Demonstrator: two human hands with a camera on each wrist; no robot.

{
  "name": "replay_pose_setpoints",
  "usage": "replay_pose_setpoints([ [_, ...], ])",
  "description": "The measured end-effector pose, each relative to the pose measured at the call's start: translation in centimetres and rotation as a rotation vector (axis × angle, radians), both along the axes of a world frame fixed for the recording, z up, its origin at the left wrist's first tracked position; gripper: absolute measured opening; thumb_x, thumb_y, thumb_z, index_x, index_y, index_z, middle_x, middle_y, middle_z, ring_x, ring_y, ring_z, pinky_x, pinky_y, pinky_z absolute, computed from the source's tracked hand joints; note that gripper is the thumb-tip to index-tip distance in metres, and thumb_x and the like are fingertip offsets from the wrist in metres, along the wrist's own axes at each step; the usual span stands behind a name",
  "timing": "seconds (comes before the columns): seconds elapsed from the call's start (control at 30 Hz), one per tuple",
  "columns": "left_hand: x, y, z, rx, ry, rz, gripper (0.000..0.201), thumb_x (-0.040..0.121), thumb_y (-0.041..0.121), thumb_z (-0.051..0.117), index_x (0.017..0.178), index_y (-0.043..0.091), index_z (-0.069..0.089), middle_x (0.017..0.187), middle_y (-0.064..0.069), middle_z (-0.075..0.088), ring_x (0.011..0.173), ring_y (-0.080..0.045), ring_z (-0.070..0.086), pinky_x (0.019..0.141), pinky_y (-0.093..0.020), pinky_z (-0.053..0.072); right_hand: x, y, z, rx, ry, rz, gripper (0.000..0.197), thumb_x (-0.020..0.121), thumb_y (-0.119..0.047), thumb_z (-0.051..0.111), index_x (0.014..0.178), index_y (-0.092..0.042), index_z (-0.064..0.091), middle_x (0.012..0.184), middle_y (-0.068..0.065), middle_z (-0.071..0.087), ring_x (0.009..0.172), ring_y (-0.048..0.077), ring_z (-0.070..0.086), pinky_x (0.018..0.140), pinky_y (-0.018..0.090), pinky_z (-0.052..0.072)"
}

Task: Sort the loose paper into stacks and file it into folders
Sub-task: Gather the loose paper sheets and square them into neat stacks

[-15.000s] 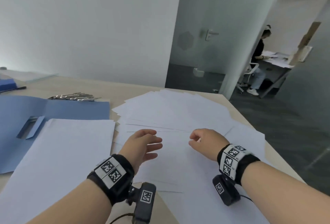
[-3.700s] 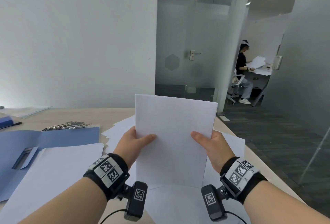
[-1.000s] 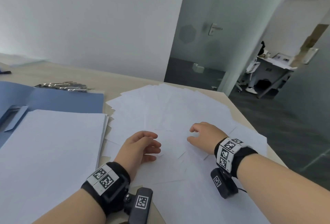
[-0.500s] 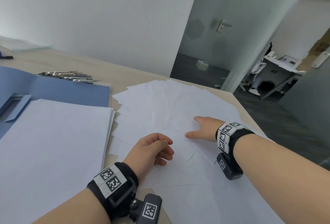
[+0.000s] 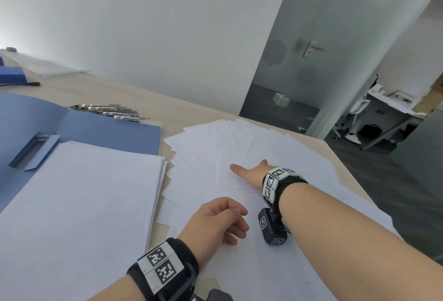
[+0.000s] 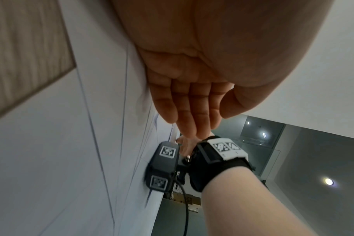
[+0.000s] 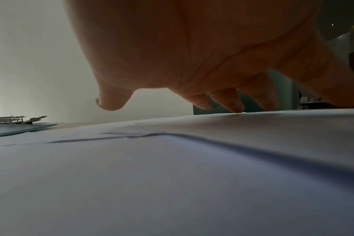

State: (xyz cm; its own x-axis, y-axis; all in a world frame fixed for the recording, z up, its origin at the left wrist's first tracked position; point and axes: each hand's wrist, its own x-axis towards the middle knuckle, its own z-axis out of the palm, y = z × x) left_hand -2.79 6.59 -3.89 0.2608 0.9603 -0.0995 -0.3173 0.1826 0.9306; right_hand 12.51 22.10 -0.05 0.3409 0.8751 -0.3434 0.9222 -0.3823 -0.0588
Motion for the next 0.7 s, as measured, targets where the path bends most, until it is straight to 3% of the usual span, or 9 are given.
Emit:
replay_pose_setpoints([
  [0.17,0.1,0.1,-0.1,0.001,-0.005,-0.007,0.024,0.076,0.024,0.056,0.091,0.009,0.069,0.078,-0.011,0.073,0.068,-0.019,0.065,0.062,-0.027,0.049,-0.3,0.0,-0.1,-0.047,-0.092,0.124,0.128,0.06,-0.097,0.046,0.157,-0.019,0.02,0.158,0.014,0.035,0.143,0.037,0.037,0.114,0.045,0.033],
  [0.27,0.1,0.2,-0.2,0.002,-0.004,-0.005,0.024,0.078,0.024,0.056,0.092,0.009,0.069,0.079,-0.01,0.073,0.069,-0.019,0.066,0.062,-0.027,0.049,0.4,-0.6,-0.3,-0.055,-0.104,0.18,0.131,0.051,-0.1,0.045,0.156,-0.025,0.02,0.157,0.014,0.029,0.14,0.039,0.038,0.113,0.05,0.034],
  [0.33,0.1,0.2,-0.2,0.005,0.007,-0.002,0.016,0.087,0.018,0.058,0.092,0.009,0.069,0.079,-0.01,0.073,0.07,-0.018,0.066,0.063,-0.028,0.05,0.9,-1.3,-0.2,-0.063,-0.1,0.232,0.126,0.054,-0.097,0.048,0.155,-0.028,0.02,0.157,0.011,0.025,0.14,0.038,0.037,0.113,0.051,0.035],
  [0.4,0.1,0.1,-0.2,0.004,0.02,-0.003,0.016,0.097,0.009,0.053,0.093,0.008,0.069,0.079,-0.01,0.072,0.07,-0.018,0.066,0.063,-0.028,0.049,1.6,-2.0,0.2,-0.081,-0.117,0.298,0.121,0.057,-0.095,0.05,0.156,-0.032,0.017,0.161,0.007,0.02,0.145,0.037,0.031,0.115,0.051,0.031],
  [0.53,0.0,0.0,0.1,0.004,0.015,0.003,0.014,0.09,0.015,0.057,0.092,0.008,0.069,0.08,-0.011,0.072,0.069,-0.018,0.066,0.062,-0.028,0.049,3.5,-2.9,1.3,-0.164,-0.121,0.466,0.12,0.065,-0.085,0.062,0.159,-0.04,0.002,0.17,-0.001,-0.003,0.156,0.027,0.007,0.123,0.051,0.016],
  [0.7,0.1,0.0,0.1,-0.009,0.005,0.003,0.015,0.088,0.014,0.056,0.091,0.008,0.069,0.079,-0.011,0.073,0.068,-0.019,0.066,0.062,-0.028,0.05,5.5,-4.2,2.2,-0.254,-0.066,0.647,0.116,0.069,-0.071,0.075,0.157,-0.047,0.004,0.168,-0.011,-0.009,0.156,0.015,-0.007,0.126,0.046,0.005],
])
